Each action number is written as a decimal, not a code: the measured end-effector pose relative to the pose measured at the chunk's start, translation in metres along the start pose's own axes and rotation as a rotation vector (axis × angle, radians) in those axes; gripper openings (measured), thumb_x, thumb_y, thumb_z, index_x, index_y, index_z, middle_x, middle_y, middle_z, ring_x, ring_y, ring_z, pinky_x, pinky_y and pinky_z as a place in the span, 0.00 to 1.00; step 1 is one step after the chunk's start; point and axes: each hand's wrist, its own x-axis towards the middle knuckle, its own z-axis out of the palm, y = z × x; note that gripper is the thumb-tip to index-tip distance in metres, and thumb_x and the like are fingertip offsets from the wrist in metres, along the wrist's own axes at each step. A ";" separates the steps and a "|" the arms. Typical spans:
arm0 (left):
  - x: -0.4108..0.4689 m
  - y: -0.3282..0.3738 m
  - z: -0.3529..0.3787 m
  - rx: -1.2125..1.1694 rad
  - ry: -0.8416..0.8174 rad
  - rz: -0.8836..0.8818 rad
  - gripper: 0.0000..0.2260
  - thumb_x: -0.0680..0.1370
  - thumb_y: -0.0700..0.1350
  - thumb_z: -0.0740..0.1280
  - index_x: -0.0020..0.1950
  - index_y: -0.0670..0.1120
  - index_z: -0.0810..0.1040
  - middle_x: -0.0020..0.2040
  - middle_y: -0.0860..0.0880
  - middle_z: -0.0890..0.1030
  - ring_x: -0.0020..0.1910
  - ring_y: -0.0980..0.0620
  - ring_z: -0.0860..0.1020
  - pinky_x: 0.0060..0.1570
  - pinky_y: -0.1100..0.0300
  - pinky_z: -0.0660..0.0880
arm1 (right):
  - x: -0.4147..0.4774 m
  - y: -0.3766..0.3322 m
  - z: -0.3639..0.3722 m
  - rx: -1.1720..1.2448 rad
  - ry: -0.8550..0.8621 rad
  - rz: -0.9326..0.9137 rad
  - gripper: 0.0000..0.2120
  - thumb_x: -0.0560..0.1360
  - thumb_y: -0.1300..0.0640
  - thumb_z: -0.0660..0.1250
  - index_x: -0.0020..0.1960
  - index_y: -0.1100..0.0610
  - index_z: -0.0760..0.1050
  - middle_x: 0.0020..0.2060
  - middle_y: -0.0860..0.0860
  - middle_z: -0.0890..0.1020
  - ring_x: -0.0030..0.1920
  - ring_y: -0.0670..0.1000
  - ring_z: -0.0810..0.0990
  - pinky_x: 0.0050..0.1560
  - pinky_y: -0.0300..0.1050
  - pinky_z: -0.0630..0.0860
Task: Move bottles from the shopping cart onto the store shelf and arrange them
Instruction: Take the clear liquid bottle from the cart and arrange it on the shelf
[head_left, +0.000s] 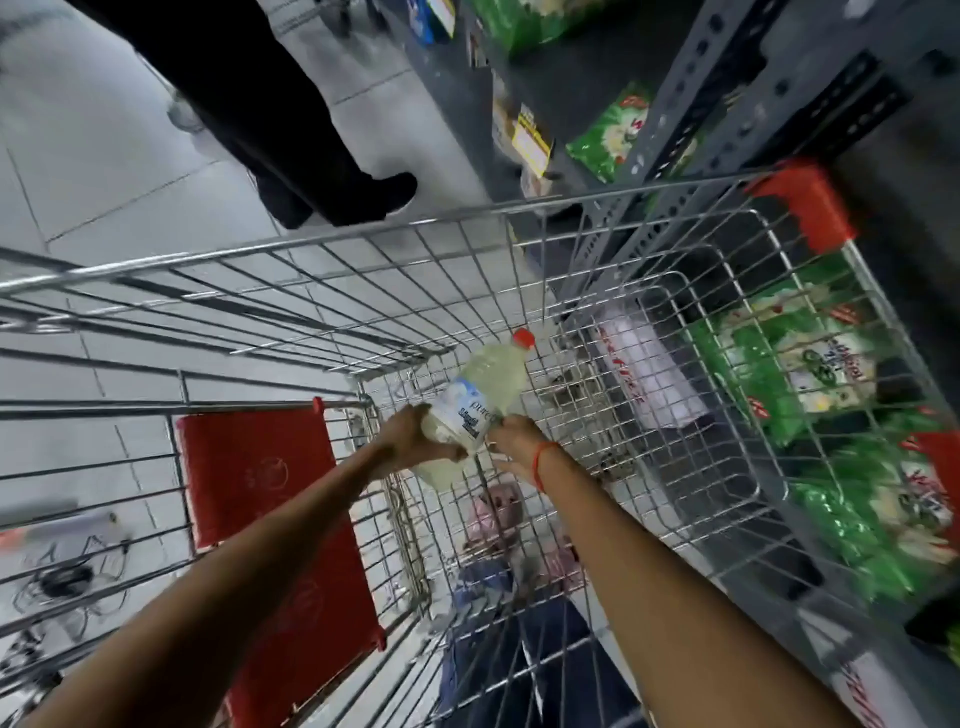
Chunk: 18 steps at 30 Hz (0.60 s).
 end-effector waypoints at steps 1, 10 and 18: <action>-0.008 0.007 0.004 -0.103 -0.053 -0.021 0.27 0.66 0.50 0.77 0.62 0.47 0.74 0.51 0.49 0.79 0.45 0.55 0.79 0.36 0.67 0.74 | -0.007 0.000 -0.007 0.079 -0.033 0.042 0.10 0.77 0.66 0.59 0.56 0.62 0.74 0.47 0.57 0.75 0.48 0.54 0.75 0.51 0.51 0.76; -0.089 0.098 -0.005 -0.492 -0.406 0.084 0.23 0.72 0.47 0.71 0.65 0.41 0.72 0.57 0.45 0.81 0.55 0.47 0.81 0.52 0.51 0.79 | -0.125 -0.015 -0.097 0.358 -0.290 0.035 0.07 0.77 0.68 0.58 0.49 0.60 0.73 0.47 0.57 0.78 0.47 0.56 0.78 0.40 0.53 0.82; -0.185 0.229 -0.038 -0.439 -0.448 0.398 0.12 0.75 0.40 0.69 0.56 0.52 0.78 0.56 0.52 0.83 0.54 0.50 0.82 0.45 0.62 0.80 | -0.280 -0.025 -0.155 0.449 -0.294 -0.491 0.34 0.62 0.60 0.79 0.65 0.63 0.70 0.58 0.58 0.80 0.54 0.58 0.80 0.53 0.56 0.77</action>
